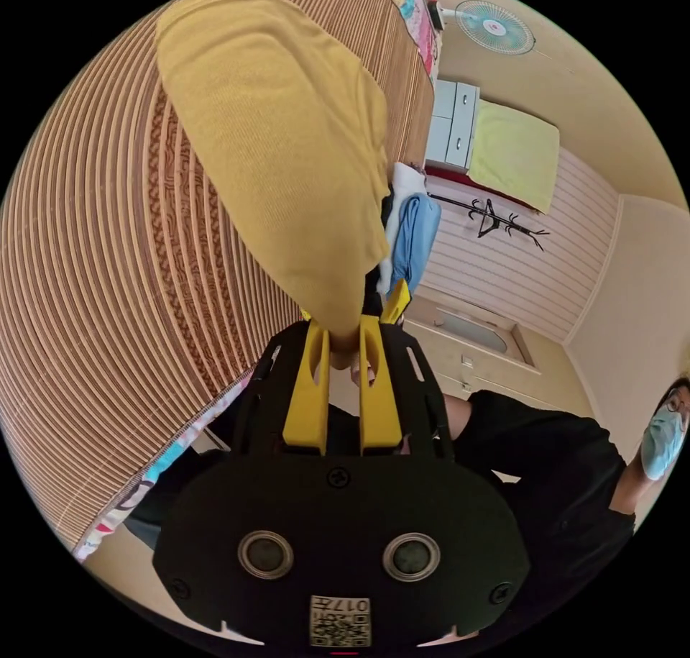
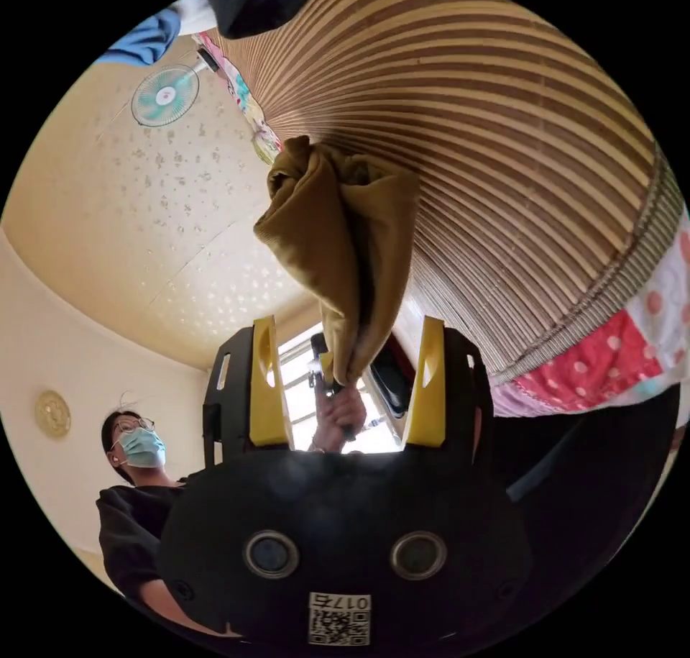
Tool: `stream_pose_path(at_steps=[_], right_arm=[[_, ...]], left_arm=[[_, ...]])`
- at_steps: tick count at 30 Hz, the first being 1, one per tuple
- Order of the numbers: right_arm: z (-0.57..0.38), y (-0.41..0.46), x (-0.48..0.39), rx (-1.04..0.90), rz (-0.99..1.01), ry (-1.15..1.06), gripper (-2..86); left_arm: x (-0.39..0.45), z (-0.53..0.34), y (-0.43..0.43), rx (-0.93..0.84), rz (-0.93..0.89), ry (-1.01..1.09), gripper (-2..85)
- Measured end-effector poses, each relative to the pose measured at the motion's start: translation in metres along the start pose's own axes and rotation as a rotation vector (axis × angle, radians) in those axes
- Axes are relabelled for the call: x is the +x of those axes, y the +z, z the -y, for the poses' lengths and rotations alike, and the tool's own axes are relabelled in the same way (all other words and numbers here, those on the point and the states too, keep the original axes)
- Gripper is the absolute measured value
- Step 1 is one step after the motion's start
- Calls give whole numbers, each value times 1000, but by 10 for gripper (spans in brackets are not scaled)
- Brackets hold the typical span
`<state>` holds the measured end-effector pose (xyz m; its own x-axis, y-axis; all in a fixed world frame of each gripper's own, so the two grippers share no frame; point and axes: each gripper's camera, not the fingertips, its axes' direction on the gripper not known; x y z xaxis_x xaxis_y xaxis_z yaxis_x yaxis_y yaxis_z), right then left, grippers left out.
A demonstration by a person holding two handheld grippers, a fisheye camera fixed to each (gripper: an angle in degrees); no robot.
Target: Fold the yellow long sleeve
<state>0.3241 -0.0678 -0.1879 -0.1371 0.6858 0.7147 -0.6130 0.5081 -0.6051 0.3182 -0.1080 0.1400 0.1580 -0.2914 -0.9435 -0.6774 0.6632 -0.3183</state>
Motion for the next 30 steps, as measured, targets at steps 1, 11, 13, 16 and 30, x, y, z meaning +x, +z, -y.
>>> stream_pose_path(at_steps=[1, 11, 13, 16, 30], right_arm=[[4, 10, -1, -6, 10, -19, 250], [15, 37, -98, -186, -50, -421, 127], [13, 24, -132, -213, -56, -532, 118], [-2, -12, -195, -233, -93, -751, 110], [-42, -292, -122, 429, -356, -370, 70]], left_arm=[[10, -9, 6, 0, 2, 10, 65], [110, -71, 21, 80, 20, 199, 112], [135, -81, 26, 48, 77, 272, 115], [145, -91, 36, 5, 147, 278, 116], [150, -137, 77, -19, 185, 84, 99]])
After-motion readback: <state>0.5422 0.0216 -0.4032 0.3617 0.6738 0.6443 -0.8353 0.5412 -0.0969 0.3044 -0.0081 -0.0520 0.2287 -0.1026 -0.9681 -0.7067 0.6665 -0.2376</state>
